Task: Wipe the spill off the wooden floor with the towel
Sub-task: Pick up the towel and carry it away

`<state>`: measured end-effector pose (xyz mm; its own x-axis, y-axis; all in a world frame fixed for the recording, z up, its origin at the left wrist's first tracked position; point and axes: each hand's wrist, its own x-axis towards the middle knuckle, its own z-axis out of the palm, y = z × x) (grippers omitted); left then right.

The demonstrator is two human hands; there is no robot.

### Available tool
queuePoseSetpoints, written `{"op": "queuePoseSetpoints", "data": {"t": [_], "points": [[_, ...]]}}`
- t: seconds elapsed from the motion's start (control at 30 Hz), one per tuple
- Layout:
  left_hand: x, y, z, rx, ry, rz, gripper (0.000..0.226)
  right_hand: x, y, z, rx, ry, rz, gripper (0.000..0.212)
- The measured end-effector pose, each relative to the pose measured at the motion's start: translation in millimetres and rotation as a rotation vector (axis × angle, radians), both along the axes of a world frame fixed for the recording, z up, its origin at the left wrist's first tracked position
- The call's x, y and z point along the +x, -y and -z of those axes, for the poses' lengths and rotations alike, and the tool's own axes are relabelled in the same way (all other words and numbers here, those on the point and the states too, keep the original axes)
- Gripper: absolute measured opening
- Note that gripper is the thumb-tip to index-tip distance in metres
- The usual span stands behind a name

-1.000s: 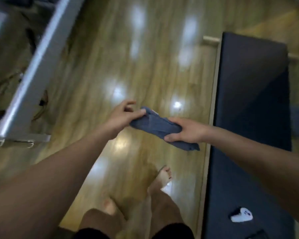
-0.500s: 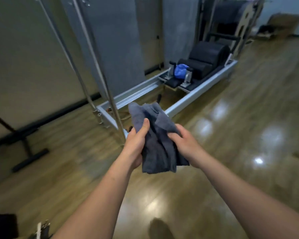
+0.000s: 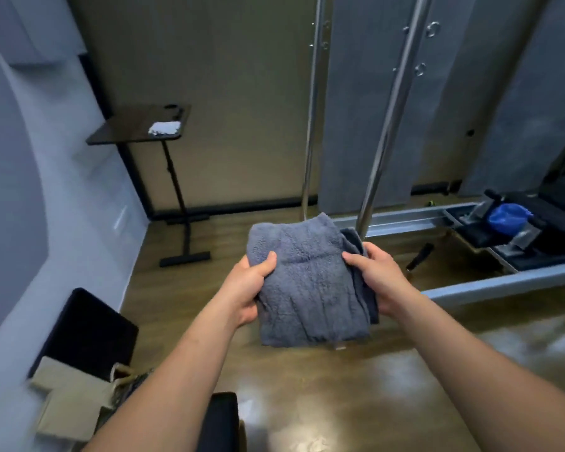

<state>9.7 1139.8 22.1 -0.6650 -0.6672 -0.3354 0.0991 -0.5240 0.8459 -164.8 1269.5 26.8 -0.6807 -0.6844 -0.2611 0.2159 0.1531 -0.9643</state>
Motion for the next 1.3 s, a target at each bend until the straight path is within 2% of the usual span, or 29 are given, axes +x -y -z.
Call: {"op": "queuePoseSetpoints", "data": {"t": [0.1, 0.23, 0.37, 0.6, 0.73, 0.87, 0.97, 1.1, 1.23, 1.3], "points": [[-10.8, 37.1, -7.9, -0.097, 0.092, -0.190, 0.022, -23.4, 55.9, -4.6, 0.027, -0.216, -0.163, 0.009], [-14.7, 86.2, -27.1, -0.154, 0.125, -0.264, 0.030, -42.1, 132.5, -15.4, 0.017, -0.523, -0.350, 0.019], [-9.2, 129.7, -31.8, -0.201, 0.174, -0.294, 0.051, -47.4, 203.6, -20.7, -0.006, -0.596, -0.456, 0.027], [-2.9, 262.8, -30.6, -0.413, 0.395, -0.252, 0.063, -50.5, 358.3, -24.5, -0.022, -0.702, -0.668, 0.027], [-11.7, 372.0, -38.9, -0.506, 0.487, -0.351, 0.060, -57.0, 471.1, -27.3, 0.021, -0.830, -0.732, 0.027], [-19.5, 483.7, -42.3, -0.477, 0.509, -0.451, 0.053, -63.7, 581.0, -35.4, -0.004, -0.803, -0.722, 0.022], [-22.6, 559.8, -58.4, -0.361, 0.470, -0.407, 0.045, -69.7, 659.0, -42.5, -0.044, -0.709, -0.764, 0.023], [-22.2, 655.9, -69.7, -0.341, 0.527, -0.295, 0.060, -77.8, 757.6, -42.8, -0.068, -0.512, -0.899, 0.034], [-21.6, 756.1, -65.0, -0.335, 0.558, -0.330, 0.062, -79.8, 866.7, -32.9, -0.078, -0.472, -0.934, 0.053], [-21.3, 807.9, -59.4, -0.348, 0.573, -0.401, 0.060, -77.5, 924.2, -25.9, -0.101, -0.446, -0.926, 0.052]]}}
